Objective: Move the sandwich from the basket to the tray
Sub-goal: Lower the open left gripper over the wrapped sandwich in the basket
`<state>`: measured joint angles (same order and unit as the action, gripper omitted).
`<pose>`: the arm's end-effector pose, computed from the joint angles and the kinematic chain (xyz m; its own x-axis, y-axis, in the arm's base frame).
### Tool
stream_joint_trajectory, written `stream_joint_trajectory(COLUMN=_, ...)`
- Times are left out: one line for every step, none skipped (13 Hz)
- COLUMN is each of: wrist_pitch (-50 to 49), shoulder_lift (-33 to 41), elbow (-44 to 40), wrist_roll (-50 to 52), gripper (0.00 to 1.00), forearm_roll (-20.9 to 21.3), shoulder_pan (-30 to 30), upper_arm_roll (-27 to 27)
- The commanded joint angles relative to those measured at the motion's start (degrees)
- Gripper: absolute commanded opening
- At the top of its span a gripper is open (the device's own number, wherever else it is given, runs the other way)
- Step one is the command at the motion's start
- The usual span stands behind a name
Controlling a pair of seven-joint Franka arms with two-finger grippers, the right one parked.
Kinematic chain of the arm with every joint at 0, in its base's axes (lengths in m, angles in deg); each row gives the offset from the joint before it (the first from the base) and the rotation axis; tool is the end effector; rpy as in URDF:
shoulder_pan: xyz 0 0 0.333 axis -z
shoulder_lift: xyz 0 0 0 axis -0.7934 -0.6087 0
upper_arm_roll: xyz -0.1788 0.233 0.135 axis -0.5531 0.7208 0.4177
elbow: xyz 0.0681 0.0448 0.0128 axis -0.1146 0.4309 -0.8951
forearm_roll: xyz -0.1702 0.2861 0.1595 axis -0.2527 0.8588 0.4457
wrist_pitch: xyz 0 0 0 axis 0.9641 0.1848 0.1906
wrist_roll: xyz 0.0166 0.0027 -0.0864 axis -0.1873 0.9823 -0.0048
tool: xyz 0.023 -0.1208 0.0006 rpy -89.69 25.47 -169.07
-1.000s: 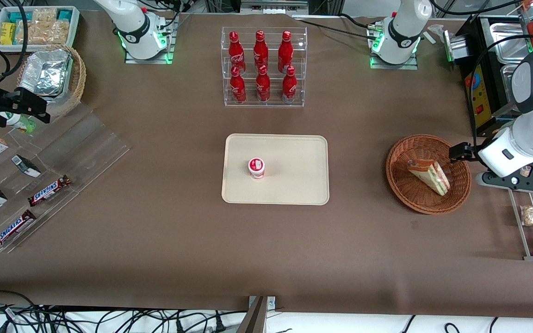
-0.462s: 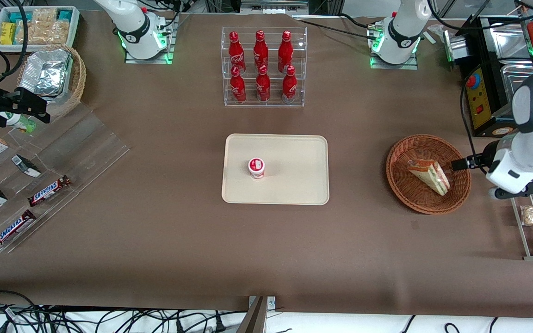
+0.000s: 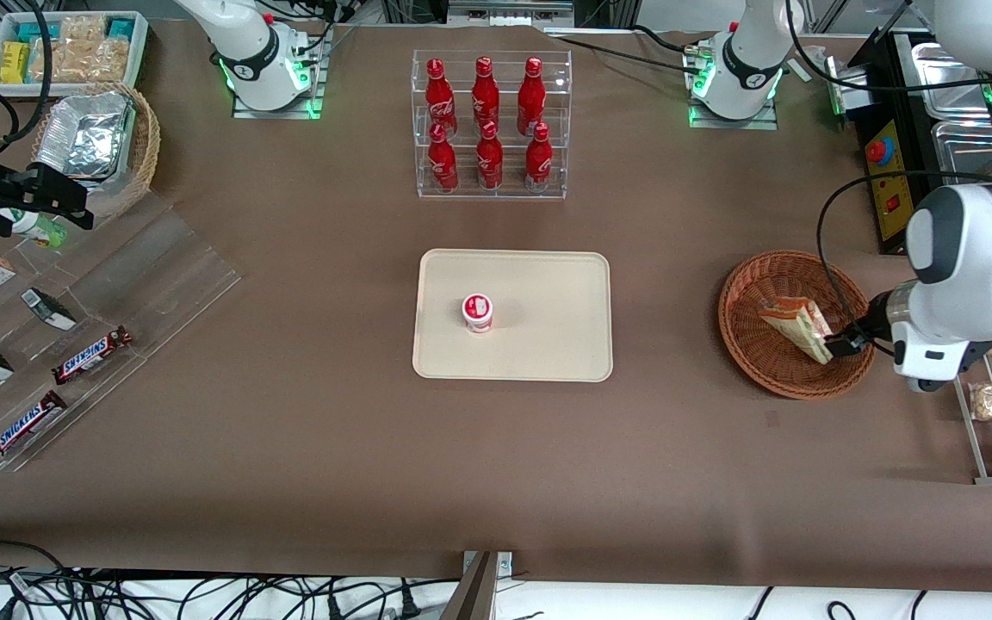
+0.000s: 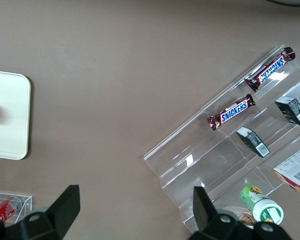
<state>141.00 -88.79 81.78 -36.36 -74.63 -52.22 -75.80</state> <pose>0.6103 0.0447 0.3254 0.7440 0.6620 -0.0903 0.6412 -0.7454 -0.1822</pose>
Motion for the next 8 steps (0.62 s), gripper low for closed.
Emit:
stream_joint_trajectory(wrist_pitch=8.0, shoulder_lift=1.9, elbow=8.0, wrist_roll=7.5, gripper=1.0, forearm_roll=-0.2, shoulder_pan=0.2, upper_arm_roll=-0.3)
stream_joint_trajectory(wrist_pitch=10.5, shoulder_lift=1.9, elbow=10.1, wrist_roll=7.9, gripper=1.0, forearm_roll=-0.2, shoulder_pan=0.2, upper_arm_roll=-0.3)
stream_joint_trajectory(wrist_pitch=12.6, shoulder_lift=2.0, elbow=11.9, wrist_roll=8.0, gripper=1.0, forearm_roll=-0.2, shoulder_pan=0.3, upper_arm_roll=-0.3)
stream_joint_trajectory(wrist_pitch=14.7, shoulder_lift=2.0, elbow=13.5, wrist_roll=8.2, gripper=1.0, forearm_roll=-0.2, shoulder_pan=0.3, upper_arm_roll=-0.3)
stream_joint_trajectory(wrist_pitch=16.8, shoulder_lift=1.9, elbow=14.9, wrist_roll=8.8, gripper=1.0, forearm_roll=-0.2, shoulder_pan=0.3, upper_arm_roll=-0.3)
stream_joint_trajectory(wrist_pitch=18.0, shoulder_lift=1.7, elbow=15.7, wrist_roll=9.7, gripper=1.0, forearm_roll=-0.2, shoulder_pan=0.3, upper_arm_roll=-0.3)
stream_joint_trajectory(wrist_pitch=18.0, shoulder_lift=1.7, elbow=16.1, wrist_roll=9.9, gripper=1.0, forearm_roll=-0.1, shoulder_pan=0.4, upper_arm_roll=-0.3)
stream_joint_trajectory(wrist_pitch=17.6, shoulder_lift=1.9, elbow=16.6, wrist_roll=9.9, gripper=1.0, forearm_roll=-0.1, shoulder_pan=0.5, upper_arm_roll=-0.3)
